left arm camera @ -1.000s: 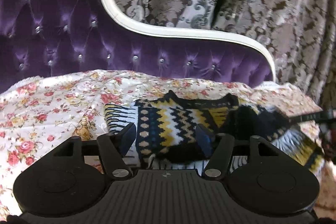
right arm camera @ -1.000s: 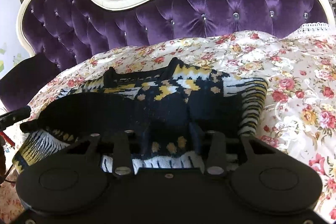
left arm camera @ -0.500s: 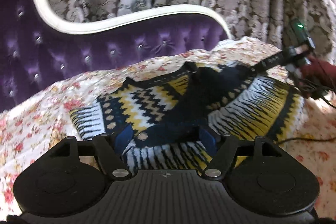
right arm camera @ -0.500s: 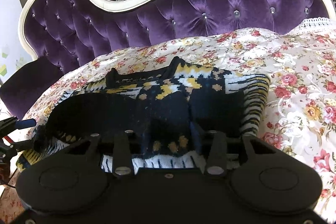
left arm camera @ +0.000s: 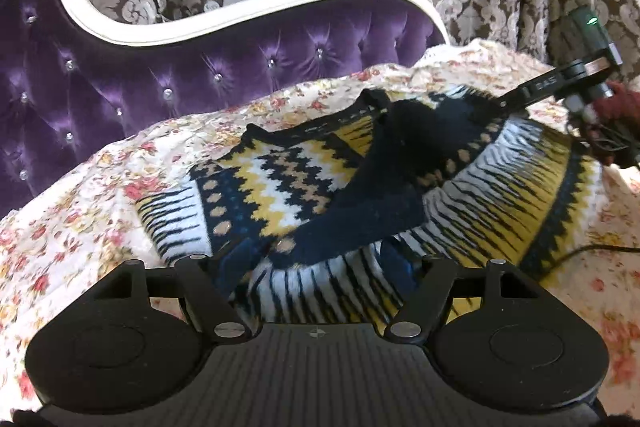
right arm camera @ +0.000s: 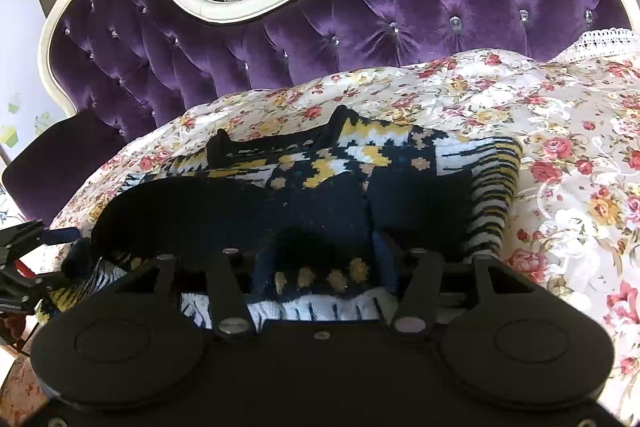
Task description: Fold small clothes
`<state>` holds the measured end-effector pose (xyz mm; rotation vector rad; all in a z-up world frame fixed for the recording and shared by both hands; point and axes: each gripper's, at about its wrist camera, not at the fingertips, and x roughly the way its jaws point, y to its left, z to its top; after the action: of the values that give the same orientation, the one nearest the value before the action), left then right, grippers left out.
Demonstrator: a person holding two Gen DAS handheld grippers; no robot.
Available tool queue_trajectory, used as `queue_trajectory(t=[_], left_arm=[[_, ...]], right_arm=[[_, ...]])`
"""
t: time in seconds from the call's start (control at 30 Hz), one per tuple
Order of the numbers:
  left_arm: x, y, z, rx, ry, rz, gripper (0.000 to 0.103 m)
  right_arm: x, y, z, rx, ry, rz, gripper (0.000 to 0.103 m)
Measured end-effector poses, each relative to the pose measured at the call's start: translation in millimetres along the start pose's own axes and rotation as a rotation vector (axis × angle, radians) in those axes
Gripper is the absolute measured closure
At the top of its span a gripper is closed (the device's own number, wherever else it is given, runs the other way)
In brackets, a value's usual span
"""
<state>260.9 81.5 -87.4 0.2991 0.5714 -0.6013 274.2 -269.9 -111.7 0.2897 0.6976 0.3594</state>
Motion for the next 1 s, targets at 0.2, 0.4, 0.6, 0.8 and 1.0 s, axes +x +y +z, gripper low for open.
queue_trajectory(t=[0.2,0.4,0.6,0.8,1.0], left_arm=[[8,-2,5,-0.082,-0.025,-0.050,0.097],[-24,-6,13,-0.140,-0.157,0.033,0.098],[-32,5,53,-0.117,-0.207,0.081,0.098],[17,35,80,-0.200,-0.113,0.140,0.097],[85,49,65,-0.246,0.062,0.194,0.096]], right_arm=[[-8,6,0,-0.040,-0.010,-0.029,0.089],[-32,20,3,-0.064,-0.090,-0.024,0.092],[-43,26,29,-0.087,-0.196,-0.067,0.093],[-6,24,60,-0.053,-0.173,-0.140,0.093],[48,2,50,-0.053,-0.072,-0.247,0.093]])
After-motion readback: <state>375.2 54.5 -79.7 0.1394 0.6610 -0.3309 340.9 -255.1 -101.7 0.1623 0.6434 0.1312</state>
